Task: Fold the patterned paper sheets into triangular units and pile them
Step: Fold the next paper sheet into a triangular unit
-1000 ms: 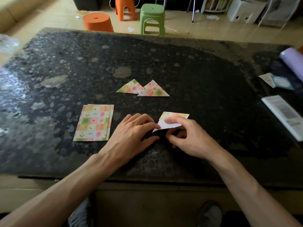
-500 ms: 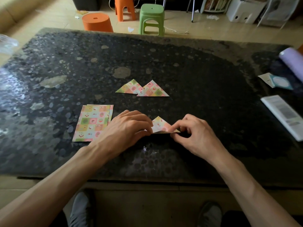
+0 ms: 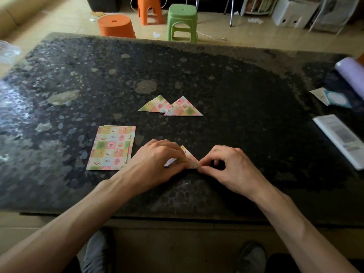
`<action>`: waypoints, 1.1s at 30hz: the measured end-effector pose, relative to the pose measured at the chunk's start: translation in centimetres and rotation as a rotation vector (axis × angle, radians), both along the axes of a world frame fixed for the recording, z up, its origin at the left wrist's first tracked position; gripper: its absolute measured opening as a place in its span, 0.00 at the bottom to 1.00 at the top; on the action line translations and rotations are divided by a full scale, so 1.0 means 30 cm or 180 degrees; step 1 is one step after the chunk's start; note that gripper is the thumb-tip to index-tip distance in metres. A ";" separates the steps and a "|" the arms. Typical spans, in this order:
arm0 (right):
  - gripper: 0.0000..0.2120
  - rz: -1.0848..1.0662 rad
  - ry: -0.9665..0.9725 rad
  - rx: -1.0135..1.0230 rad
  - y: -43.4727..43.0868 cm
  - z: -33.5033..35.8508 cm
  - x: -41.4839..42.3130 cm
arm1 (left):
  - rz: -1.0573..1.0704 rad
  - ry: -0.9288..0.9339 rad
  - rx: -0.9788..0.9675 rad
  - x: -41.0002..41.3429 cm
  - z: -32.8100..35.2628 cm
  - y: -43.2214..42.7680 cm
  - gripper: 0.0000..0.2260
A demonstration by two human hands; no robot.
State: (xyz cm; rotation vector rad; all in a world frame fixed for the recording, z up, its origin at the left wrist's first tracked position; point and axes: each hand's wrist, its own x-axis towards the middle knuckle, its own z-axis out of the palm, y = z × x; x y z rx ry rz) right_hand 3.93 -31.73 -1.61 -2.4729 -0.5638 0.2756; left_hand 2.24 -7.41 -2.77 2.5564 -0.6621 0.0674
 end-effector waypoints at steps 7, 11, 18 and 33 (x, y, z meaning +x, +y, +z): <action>0.08 -0.0240 0.0206 -0.0036 -0.001 0.001 0.005 | 0.0709 -0.0031 -0.0016 0.008 -0.045 -0.022 0.17; 0.07 -0.0361 0.0093 -0.0085 0.017 -0.009 -0.009 | 0.0862 0.0025 -0.0028 0.011 -0.047 -0.019 0.18; 0.07 -0.0559 0.0027 -0.0209 0.047 -0.019 -0.017 | 0.1137 0.0063 0.0107 0.011 -0.053 -0.022 0.18; 0.08 -0.0794 0.0023 -0.0461 0.077 -0.020 -0.021 | 0.1501 0.0120 0.0431 0.013 -0.046 -0.030 0.24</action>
